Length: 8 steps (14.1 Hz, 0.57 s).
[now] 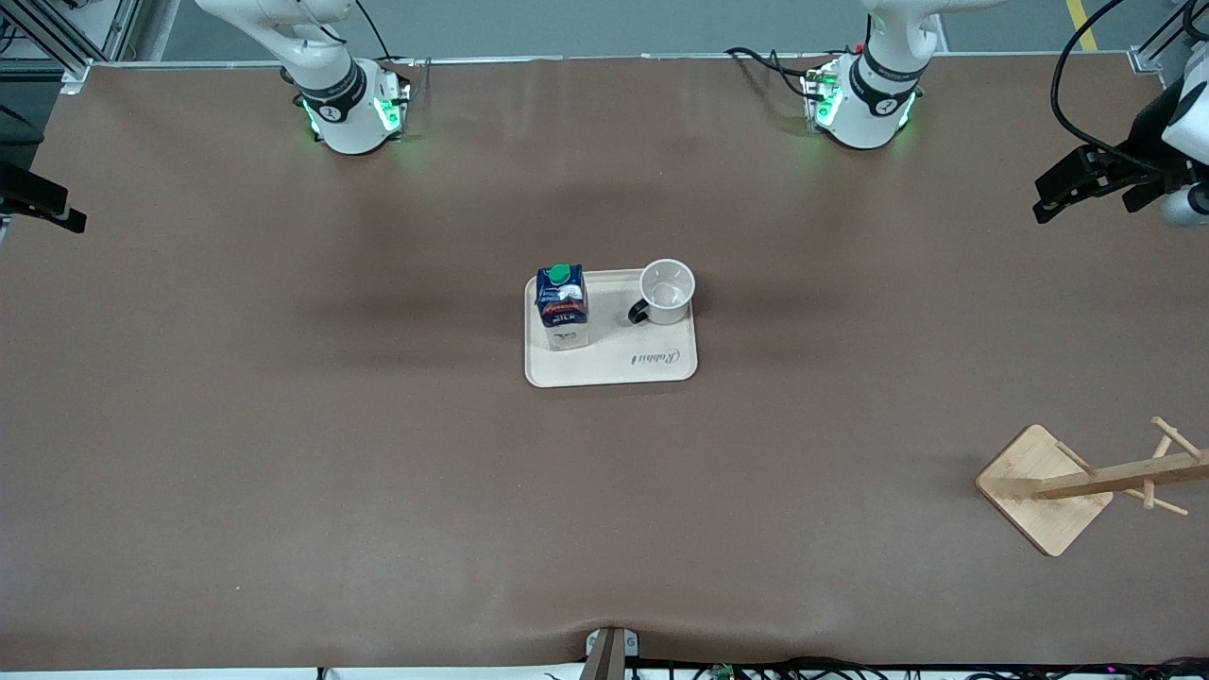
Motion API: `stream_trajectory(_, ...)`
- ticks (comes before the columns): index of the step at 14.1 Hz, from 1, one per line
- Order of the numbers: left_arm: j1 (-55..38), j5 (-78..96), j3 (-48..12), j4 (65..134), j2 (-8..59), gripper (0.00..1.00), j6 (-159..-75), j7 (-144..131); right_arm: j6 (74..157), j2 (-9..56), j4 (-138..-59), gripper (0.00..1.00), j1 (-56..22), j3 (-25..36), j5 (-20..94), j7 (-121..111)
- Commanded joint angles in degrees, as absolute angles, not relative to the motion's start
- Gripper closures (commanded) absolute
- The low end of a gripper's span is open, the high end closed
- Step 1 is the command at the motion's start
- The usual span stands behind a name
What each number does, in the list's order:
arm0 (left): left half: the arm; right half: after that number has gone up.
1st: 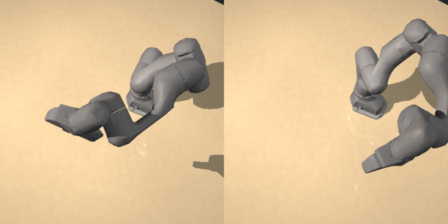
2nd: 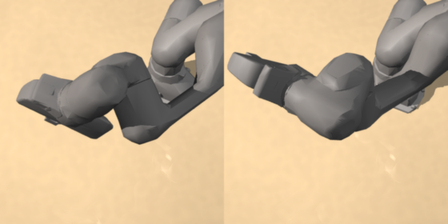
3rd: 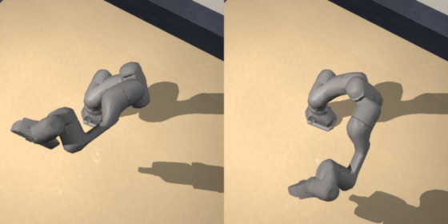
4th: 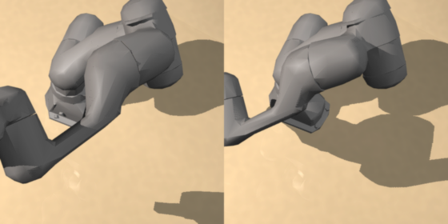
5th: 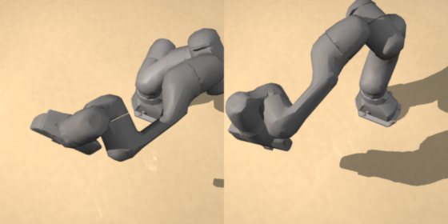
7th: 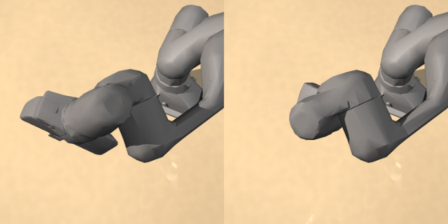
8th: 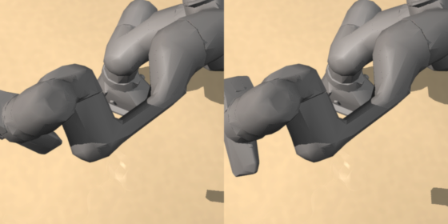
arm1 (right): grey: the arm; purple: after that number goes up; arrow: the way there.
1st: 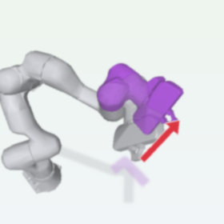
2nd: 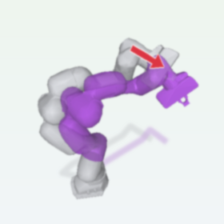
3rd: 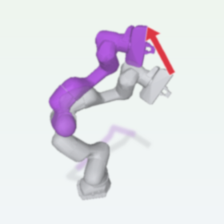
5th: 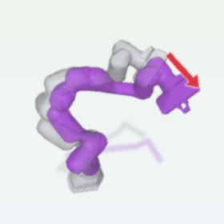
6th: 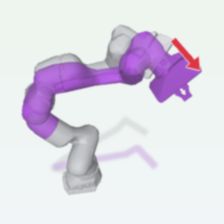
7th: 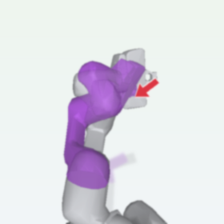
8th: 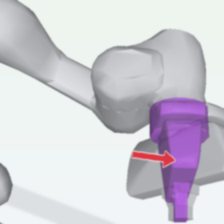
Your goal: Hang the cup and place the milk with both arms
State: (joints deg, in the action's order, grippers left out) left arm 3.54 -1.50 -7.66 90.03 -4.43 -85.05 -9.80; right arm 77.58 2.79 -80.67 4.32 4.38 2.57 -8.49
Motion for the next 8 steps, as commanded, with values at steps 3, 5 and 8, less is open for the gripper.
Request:
stream_trajectory(3,3.4,-1.3,-7.7,88.1,-3.8,0.00,-84.3,-8.9,77.4,2.2,-81.1,0.00,5.7,3.6,3.6,-8.3)
stream_trajectory(5,3.1,-1.1,-8.1,87.6,-2.2,0.00,-84.2,-8.8,77.3,2.2,-81.1,0.00,5.7,3.5,3.6,-8.3)
stream_trajectory(8,1.6,-0.9,-11.9,90.6,-1.0,0.00,-84.1,-7.7,77.3,2.2,-81.1,0.00,5.7,3.5,3.7,-8.3)
